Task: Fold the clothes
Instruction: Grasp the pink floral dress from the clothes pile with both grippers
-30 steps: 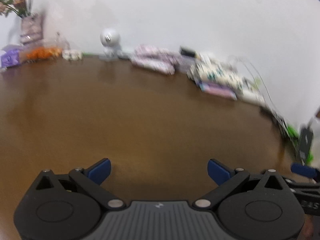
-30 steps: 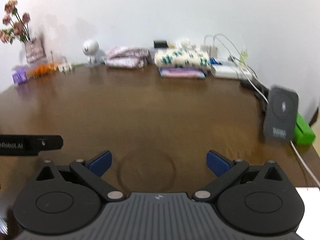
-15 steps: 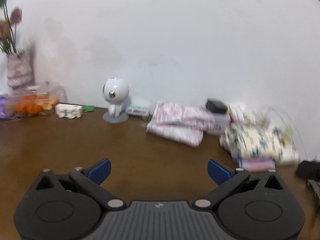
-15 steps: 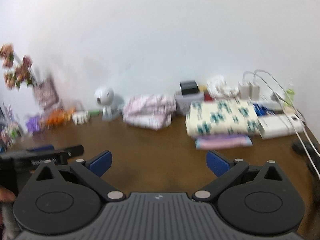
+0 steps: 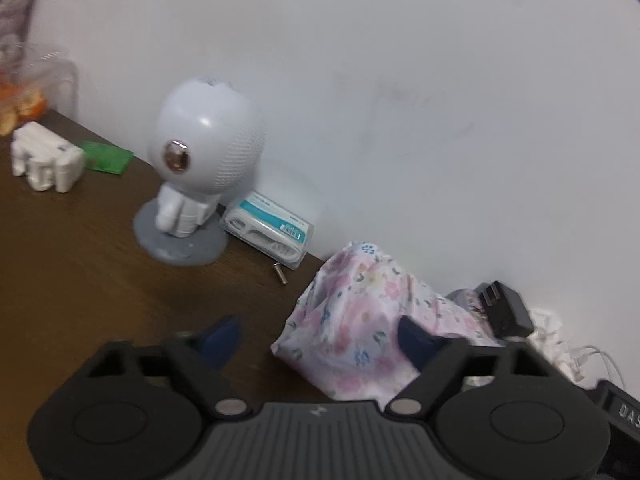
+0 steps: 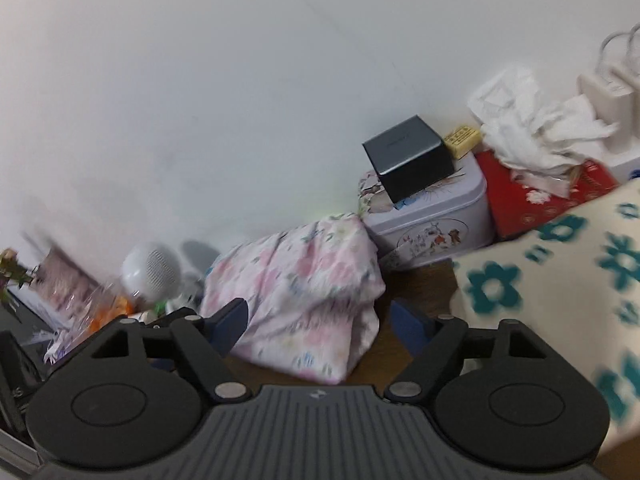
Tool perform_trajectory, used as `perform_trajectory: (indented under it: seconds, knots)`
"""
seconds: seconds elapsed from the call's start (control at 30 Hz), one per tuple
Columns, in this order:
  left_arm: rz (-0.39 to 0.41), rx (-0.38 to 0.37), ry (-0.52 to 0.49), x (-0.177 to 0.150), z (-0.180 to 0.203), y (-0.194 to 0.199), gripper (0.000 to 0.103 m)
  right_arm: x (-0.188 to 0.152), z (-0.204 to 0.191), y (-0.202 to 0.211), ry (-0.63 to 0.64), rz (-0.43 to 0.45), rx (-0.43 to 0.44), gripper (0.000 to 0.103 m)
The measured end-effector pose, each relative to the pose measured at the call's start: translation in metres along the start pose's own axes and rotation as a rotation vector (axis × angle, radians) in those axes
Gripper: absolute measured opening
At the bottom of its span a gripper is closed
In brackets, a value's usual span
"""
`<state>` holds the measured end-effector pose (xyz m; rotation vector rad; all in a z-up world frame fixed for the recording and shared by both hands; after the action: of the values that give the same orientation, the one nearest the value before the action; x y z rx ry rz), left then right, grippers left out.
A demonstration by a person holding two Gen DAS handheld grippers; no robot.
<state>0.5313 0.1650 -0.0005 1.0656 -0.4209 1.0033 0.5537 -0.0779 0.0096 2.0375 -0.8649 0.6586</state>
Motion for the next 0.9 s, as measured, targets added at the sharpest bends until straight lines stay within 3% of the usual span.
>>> perform_trajectory:
  seconds: [0.03, 0.07, 0.1, 0.17, 0.27, 0.4, 0.53, 0.73, 0.9]
  knots:
    - [-0.021, 0.001, 0.000, -0.001, 0.000, -0.007, 0.019, 0.000, 0.002, -0.010, -0.003, -0.002, 0.000, 0.076]
    - [-0.040, -0.002, 0.004, -0.003, 0.000, -0.013, 0.007, -0.001, 0.002, -0.016, 0.008, -0.013, 0.010, 0.065]
    - [-0.046, -0.021, 0.024, -0.005, 0.000, -0.015, 0.003, -0.003, 0.001, -0.023, 0.019, -0.024, 0.019, 0.056]
    - [-0.054, -0.060, 0.058, -0.008, 0.000, -0.019, 0.003, -0.008, 0.001, -0.032, 0.037, -0.052, 0.029, 0.021]
    - [0.004, -0.109, 0.010, -0.004, 0.010, -0.006, 0.001, -0.012, -0.006, -0.026, 0.093, -0.021, 0.049, 0.005]
    - [0.060, -0.190, 0.031, 0.015, 0.026, 0.031, 0.000, 0.003, -0.023, 0.008, 0.101, 0.058, 0.116, 0.002]
    - [0.188, -0.251, 0.020, 0.052, 0.052, 0.109, 0.000, 0.030, -0.067, 0.078, 0.185, 0.152, 0.171, 0.002]
    - [0.412, -0.441, -0.017, 0.103, 0.110, 0.290, 0.000, 0.065, -0.166, 0.263, 0.334, 0.341, 0.339, 0.002]
    - [0.637, -0.577, -0.082, 0.117, 0.148, 0.485, 0.000, 0.063, -0.241, 0.451, 0.469, 0.515, 0.426, 0.002]
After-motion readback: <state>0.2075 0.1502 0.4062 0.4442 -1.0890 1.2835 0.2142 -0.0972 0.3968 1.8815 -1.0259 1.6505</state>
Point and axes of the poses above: each gripper's, at about its wrist camera, not at the fingertips, and y roughly against the way its jaws point, z to its right, x to its top, the point moved 8 cm from there along -y, roughly the way its jaws point, and after that the axes turned 8 degrees about z, right-handed, at the moved point
